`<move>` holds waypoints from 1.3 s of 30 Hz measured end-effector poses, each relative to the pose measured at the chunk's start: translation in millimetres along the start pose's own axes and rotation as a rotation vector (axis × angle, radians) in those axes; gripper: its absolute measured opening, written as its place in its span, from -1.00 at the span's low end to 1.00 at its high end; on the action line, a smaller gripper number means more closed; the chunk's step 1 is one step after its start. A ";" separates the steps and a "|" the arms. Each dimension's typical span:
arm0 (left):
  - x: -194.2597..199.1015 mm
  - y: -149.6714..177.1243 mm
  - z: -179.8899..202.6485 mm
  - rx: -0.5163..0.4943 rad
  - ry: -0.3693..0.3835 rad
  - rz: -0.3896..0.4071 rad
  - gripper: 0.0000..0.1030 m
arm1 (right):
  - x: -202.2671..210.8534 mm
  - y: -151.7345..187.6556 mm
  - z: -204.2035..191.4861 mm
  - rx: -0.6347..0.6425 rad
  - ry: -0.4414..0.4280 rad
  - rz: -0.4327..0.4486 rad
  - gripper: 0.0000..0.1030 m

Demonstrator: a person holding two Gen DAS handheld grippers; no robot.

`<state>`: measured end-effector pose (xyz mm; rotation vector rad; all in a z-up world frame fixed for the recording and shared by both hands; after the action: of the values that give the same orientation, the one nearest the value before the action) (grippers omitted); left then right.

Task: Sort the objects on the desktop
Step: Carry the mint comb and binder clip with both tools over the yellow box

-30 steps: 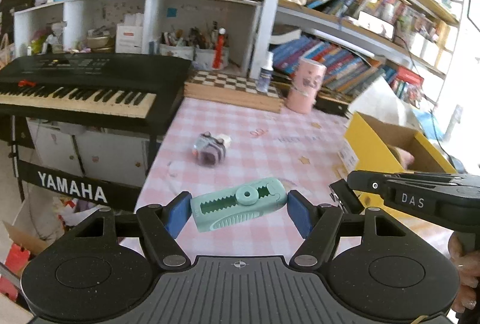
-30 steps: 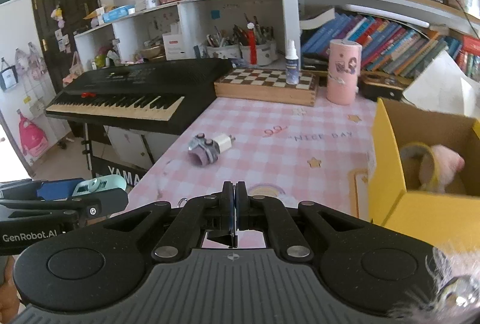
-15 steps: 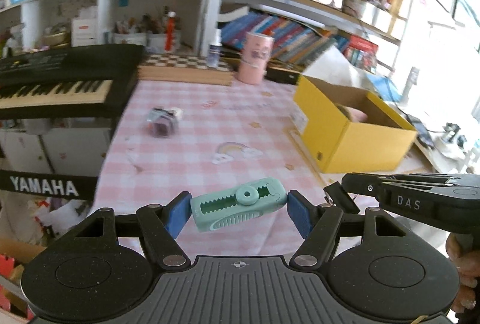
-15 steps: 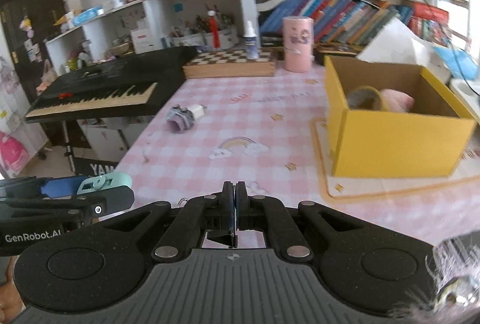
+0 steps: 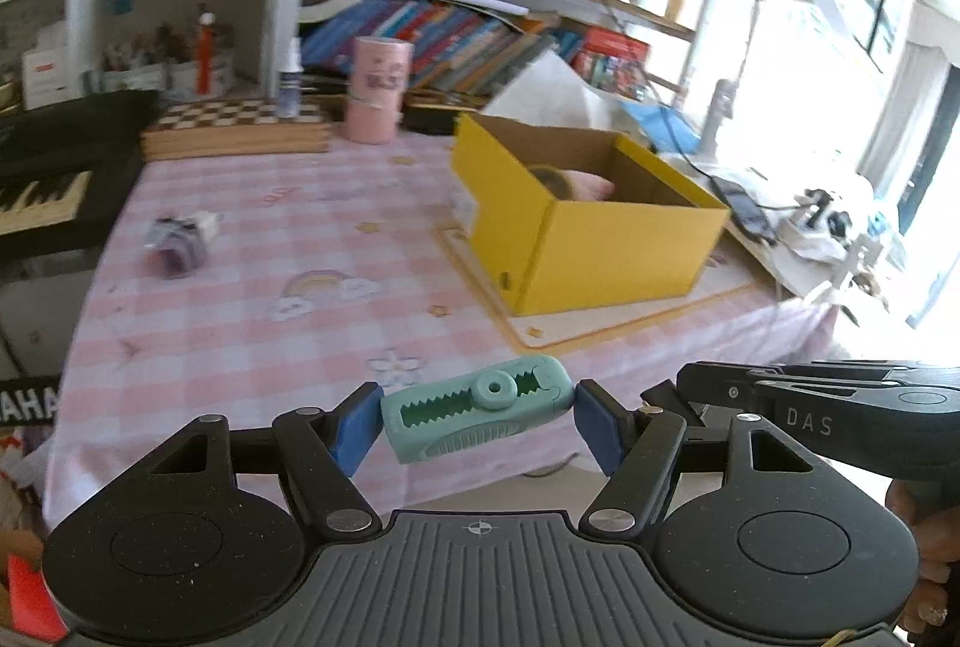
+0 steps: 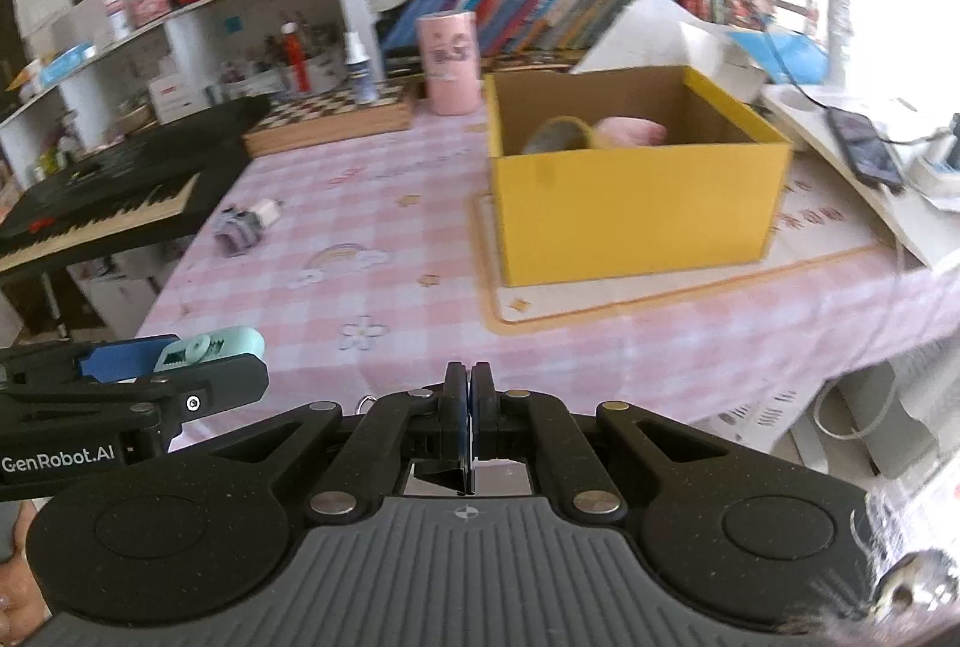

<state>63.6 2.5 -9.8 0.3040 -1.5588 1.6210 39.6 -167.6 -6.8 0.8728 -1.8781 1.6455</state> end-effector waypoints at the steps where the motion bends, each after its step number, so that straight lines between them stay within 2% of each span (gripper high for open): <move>1: -3.3 -1.4 4.3 -0.008 0.009 -0.004 0.35 | 1.2 0.7 5.6 -0.010 0.008 0.002 -0.97; 9: -32.5 -14.5 43.6 -0.066 0.060 -0.031 0.35 | 5.0 -3.6 60.2 -0.094 0.064 0.003 -0.97; 18: -74.4 -35.4 85.6 -0.097 0.088 -0.065 0.35 | -7.8 -20.8 114.8 -0.129 0.077 -0.027 -0.97; 22: -90.0 -48.2 101.0 -0.106 0.085 -0.056 0.35 | -15.3 -32.3 139.9 -0.135 0.076 -0.030 -0.97; 31: -114.9 -97.9 130.9 -0.154 0.007 0.045 0.35 | -19.6 -87.8 184.6 -0.082 0.063 0.086 -0.97; 36: -128.6 -126.6 141.2 -0.178 -0.053 0.102 0.36 | -26.2 -128.7 196.9 -0.031 0.038 0.163 -0.97; 39: -142.7 -139.2 142.8 -0.190 -0.098 0.107 0.36 | -32.0 -152.5 198.5 0.016 0.020 0.207 -0.97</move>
<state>195.6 -202.1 18.6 0.2024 -1.8161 1.5438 183.0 -369.4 42.5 0.6839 -2.0005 1.7851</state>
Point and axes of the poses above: each gripper's, at about its wrist camera, not at the fingertips, and x roughly against the way its jaws point, z to its right, y to its underside, the point moved 5 cm from there along -x, roughly the way its jaws point, and after that the axes turned 7 degrees about -z, right-handed, at the moved point
